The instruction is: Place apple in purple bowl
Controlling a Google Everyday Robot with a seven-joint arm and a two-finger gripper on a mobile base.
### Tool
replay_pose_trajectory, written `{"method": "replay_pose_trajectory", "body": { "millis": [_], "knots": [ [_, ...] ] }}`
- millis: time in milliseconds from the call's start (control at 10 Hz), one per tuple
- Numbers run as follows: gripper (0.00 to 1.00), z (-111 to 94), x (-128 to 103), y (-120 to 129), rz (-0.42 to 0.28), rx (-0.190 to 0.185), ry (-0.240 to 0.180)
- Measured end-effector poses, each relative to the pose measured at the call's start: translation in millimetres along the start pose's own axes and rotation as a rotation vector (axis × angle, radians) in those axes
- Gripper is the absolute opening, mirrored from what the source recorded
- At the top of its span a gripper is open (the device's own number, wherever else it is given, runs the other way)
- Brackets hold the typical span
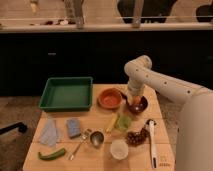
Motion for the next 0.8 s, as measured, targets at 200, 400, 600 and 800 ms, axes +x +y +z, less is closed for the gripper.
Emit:
{"method": "replay_pose_trajectory", "body": {
  "millis": [200, 400, 600, 800],
  "knots": [
    [0.0, 1.6, 5.4, 3.3, 0.0, 0.001, 0.002],
    [0.0, 3.2, 9.5, 7.0, 0.001, 0.001, 0.001],
    [0.03, 4.2, 12.7, 8.7, 0.005, 0.013, -0.003],
    [0.04, 4.7, 12.5, 10.7, 0.006, 0.013, -0.007]
  ]
}}
